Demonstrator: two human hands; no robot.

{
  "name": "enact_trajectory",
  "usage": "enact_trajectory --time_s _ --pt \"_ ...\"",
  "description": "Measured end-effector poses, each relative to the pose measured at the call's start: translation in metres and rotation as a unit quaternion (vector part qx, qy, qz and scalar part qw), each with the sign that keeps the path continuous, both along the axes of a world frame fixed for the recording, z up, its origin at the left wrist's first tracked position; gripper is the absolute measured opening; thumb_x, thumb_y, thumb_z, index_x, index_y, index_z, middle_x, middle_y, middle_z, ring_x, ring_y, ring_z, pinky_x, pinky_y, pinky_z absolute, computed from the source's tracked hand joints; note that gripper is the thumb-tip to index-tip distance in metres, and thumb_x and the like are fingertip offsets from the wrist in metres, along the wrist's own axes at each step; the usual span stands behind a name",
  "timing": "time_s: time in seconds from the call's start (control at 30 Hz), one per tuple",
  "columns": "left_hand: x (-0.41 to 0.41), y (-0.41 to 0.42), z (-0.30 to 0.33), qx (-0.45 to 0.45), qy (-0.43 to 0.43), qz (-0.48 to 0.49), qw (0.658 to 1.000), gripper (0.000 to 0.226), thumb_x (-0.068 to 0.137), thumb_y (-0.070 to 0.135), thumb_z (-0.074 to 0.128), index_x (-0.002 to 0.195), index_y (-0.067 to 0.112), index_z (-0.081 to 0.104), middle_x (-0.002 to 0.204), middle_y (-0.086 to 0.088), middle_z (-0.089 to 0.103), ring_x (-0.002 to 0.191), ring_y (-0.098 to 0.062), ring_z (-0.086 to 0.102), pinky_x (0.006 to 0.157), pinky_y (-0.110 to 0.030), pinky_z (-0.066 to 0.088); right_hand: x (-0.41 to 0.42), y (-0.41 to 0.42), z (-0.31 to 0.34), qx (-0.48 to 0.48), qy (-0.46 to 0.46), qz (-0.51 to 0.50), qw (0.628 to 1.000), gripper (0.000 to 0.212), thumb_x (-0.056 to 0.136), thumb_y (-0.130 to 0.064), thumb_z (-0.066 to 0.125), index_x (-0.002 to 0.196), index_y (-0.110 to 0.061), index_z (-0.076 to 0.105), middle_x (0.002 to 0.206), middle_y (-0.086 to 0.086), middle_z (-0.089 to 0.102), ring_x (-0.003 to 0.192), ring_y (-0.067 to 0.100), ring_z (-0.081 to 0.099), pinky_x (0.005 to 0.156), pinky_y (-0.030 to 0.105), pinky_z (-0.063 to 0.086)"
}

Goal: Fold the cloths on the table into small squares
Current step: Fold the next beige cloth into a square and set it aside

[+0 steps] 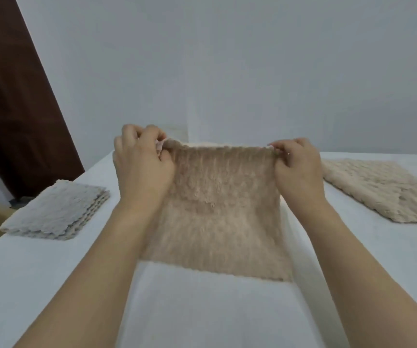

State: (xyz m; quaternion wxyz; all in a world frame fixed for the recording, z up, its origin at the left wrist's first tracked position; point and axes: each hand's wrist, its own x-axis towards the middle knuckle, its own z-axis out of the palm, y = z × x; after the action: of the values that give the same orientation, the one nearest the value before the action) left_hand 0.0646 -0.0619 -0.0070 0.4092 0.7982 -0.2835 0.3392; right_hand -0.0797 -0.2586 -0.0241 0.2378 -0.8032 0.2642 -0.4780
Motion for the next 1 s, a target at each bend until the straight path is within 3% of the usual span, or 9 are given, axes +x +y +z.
enact_trajectory --time_s 0.07,0.17,0.33,0.43,0.53,0.63,0.8,0.9,1.0 --pt "0.002 -0.002 -0.002 -0.018 -0.039 -0.021 0.999 0.02 0.084 0.001 0.052 0.094 0.015 0.063 0.104 -0.005 0.045 0.097 -0.025 0.046 0.081 -0.035 0.042 0.0 0.001 0.001 -0.077 -0.048 -0.033 0.995 0.033 0.083 -0.003 0.048 0.099 -0.02 0.072 0.098 -0.004 0.05 0.097 0.018 0.049 0.087 0.031 0.043" --pt "0.012 -0.001 -0.02 -0.011 -0.014 -0.069 0.997 0.024 0.083 -0.004 0.049 0.092 0.015 0.06 0.102 -0.001 0.043 0.084 -0.021 0.05 0.068 -0.034 0.043 0.002 0.002 -0.003 -0.088 -0.065 -0.022 0.994 0.026 0.086 -0.005 0.049 0.095 -0.018 0.07 0.099 -0.004 0.045 0.096 0.02 0.048 0.082 0.03 0.044" --pt "0.037 0.011 -0.09 0.143 0.112 -0.091 0.979 0.03 0.075 -0.008 0.048 0.08 0.02 0.057 0.097 -0.002 0.053 0.097 -0.027 0.049 0.078 -0.034 0.04 0.006 0.009 -0.032 -0.158 0.054 0.001 0.986 0.015 0.079 -0.007 0.055 0.083 -0.016 0.067 0.093 0.001 0.054 0.087 0.024 0.047 0.078 0.038 0.042" --pt "0.049 0.018 -0.095 0.07 0.234 -0.079 0.966 0.031 0.073 -0.007 0.046 0.072 0.022 0.056 0.088 -0.004 0.061 0.088 -0.026 0.054 0.066 -0.03 0.036 0.001 0.029 -0.047 -0.206 0.089 0.11 0.968 0.017 0.073 -0.013 0.051 0.077 -0.018 0.067 0.083 -0.003 0.057 0.075 0.022 0.05 0.07 0.036 0.041" --pt "0.043 0.023 -0.089 0.014 0.263 -0.075 0.962 0.029 0.071 -0.006 0.044 0.07 0.019 0.059 0.085 -0.005 0.063 0.084 -0.026 0.057 0.063 -0.031 0.036 -0.013 0.046 -0.057 -0.201 0.112 0.131 0.964 0.019 0.072 -0.013 0.052 0.079 -0.019 0.068 0.081 -0.004 0.056 0.071 0.019 0.049 0.069 0.034 0.039" --pt "0.023 0.031 -0.084 0.022 0.238 -0.073 0.968 0.028 0.073 -0.007 0.045 0.071 0.018 0.06 0.092 -0.006 0.06 0.086 -0.021 0.053 0.069 -0.025 0.036 -0.038 0.055 -0.062 -0.198 0.135 0.143 0.96 0.02 0.072 -0.009 0.054 0.083 -0.018 0.069 0.082 -0.003 0.055 0.071 0.02 0.05 0.068 0.033 0.039" --pt "-0.01 0.06 -0.091 0.129 0.206 -0.005 0.97 0.029 0.079 -0.002 0.046 0.081 0.02 0.065 0.106 -0.009 0.059 0.106 -0.032 0.049 0.091 -0.04 0.043 -0.084 0.049 -0.072 -0.216 0.213 0.164 0.939 0.022 0.08 -0.015 0.05 0.093 -0.021 0.067 0.088 -0.005 0.058 0.078 0.02 0.054 0.069 0.034 0.041" --pt "-0.032 0.071 -0.095 0.227 0.231 0.008 0.946 0.029 0.084 0.011 0.049 0.106 0.021 0.063 0.126 -0.003 0.052 0.122 -0.029 0.039 0.107 -0.039 0.034 -0.086 0.047 -0.081 -0.147 0.243 0.136 0.949 0.021 0.08 -0.015 0.053 0.094 -0.026 0.066 0.093 -0.01 0.055 0.083 0.019 0.049 0.08 0.036 0.042" --pt "-0.053 0.07 -0.093 0.222 0.151 -0.09 0.959 0.046 0.073 0.03 0.054 0.119 0.028 0.057 0.131 0.008 0.041 0.13 -0.016 0.028 0.116 -0.033 0.017 -0.077 0.046 -0.08 -0.114 0.266 0.125 0.949 0.019 0.084 -0.02 0.052 0.099 -0.026 0.062 0.098 -0.01 0.051 0.09 0.018 0.042 0.088 0.034 0.037"
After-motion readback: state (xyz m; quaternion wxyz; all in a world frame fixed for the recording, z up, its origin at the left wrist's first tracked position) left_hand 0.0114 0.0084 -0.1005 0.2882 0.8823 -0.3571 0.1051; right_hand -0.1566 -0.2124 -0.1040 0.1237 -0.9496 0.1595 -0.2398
